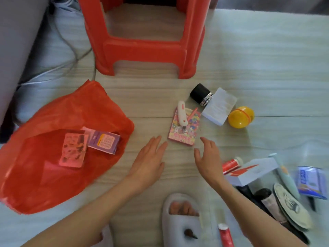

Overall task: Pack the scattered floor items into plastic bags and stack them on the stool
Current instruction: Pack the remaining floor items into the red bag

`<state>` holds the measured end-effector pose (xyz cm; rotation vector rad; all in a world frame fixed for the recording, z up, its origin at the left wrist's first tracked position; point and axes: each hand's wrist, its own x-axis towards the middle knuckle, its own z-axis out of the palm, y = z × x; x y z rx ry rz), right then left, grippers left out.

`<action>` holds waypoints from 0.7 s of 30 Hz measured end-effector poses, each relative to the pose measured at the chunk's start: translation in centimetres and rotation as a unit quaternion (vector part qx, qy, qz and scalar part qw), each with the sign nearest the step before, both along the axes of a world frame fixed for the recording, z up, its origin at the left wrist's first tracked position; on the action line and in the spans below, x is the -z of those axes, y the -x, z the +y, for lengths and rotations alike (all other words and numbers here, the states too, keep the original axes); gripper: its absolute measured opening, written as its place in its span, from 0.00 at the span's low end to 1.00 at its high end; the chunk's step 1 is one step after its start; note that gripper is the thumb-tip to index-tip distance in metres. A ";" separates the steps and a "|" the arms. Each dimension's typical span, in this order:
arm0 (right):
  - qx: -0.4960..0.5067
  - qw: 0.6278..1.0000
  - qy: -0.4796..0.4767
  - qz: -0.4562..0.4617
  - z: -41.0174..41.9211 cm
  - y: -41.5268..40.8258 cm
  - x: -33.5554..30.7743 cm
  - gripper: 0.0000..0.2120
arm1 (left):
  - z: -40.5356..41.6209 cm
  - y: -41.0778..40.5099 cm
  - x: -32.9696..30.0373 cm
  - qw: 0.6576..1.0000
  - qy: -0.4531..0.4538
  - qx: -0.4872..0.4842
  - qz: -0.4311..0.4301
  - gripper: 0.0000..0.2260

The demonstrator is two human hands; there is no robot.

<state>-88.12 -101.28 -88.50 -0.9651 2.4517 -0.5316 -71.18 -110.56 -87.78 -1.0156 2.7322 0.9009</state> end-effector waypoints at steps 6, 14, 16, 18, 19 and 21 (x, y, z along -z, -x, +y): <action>0.037 0.997 -0.022 0.065 -3.1 5.4 0.8 0.18 | -5.0 7.1 1.4 0.994 -0.042 -0.101 0.025 0.24; -0.025 0.986 -0.046 0.155 -3.8 11.5 0.9 0.21 | -5.7 13.6 3.4 0.997 0.010 -0.064 -0.035 0.42; -0.063 0.985 -0.053 0.152 -4.8 11.6 1.4 0.24 | -5.1 14.4 3.9 0.996 0.054 0.001 -0.064 0.41; -0.058 0.988 -0.088 0.116 -5.7 11.5 2.2 0.27 | -4.7 15.0 4.4 0.995 0.040 -0.003 -0.091 0.43; -0.055 0.988 -0.112 0.094 -5.9 11.4 2.8 0.28 | -4.6 15.0 4.7 0.994 0.027 -0.015 -0.100 0.44; -0.067 0.982 -0.158 0.074 -5.9 10.9 3.7 0.30 | -4.6 14.8 5.1 0.993 0.008 -0.022 -0.113 0.46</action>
